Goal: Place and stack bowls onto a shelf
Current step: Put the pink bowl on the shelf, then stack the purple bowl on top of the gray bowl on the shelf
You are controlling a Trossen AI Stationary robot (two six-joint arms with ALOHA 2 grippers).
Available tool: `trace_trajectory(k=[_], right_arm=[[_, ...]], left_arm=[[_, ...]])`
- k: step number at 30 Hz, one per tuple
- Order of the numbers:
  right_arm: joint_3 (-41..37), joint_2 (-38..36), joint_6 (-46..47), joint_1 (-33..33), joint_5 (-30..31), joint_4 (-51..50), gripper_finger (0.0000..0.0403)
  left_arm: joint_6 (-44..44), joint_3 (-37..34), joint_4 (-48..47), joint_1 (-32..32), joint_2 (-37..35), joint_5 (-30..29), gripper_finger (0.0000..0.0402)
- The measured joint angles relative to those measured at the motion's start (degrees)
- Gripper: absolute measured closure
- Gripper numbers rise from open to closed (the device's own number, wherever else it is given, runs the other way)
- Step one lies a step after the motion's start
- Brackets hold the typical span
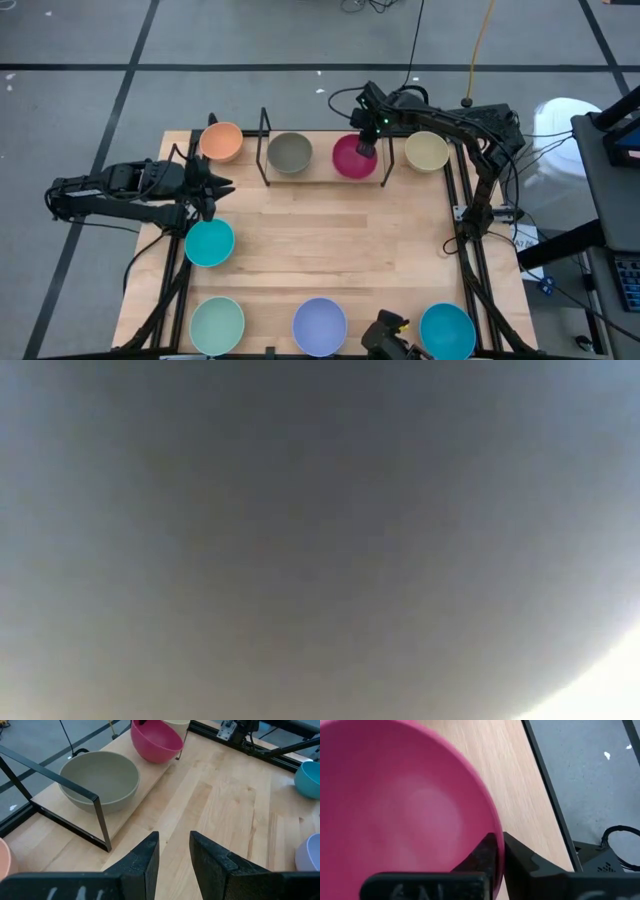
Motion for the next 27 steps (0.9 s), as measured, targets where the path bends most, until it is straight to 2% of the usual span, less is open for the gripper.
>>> trace_trajectory(k=[14, 18, 23, 27], right_arm=[[-0.70, 0.00, -0.12, 0.02, 0.17, 5.27, 0.0304], [-0.72, -0.87, -1.40, 0.26, 0.19, 6.21, 0.0289], [-0.72, -5.55, -3.05, 1.11, 0.08, 7.50, 0.0287], [-0.72, -12.10, -4.29, 2.44, 0.09, 7.28, 0.0287]], left_arm=[[-0.02, 0.00, -0.02, 0.02, 0.00, -0.01, 0.0289], [-2.72, 0.00, -0.02, 0.00, 0.02, 0.01, 0.0289], [-3.73, 0.00, -0.03, 0.00, 0.00, -0.01, 0.0289], [-7.02, 0.00, -0.02, 0.02, 0.11, 0.07, 0.0289]])
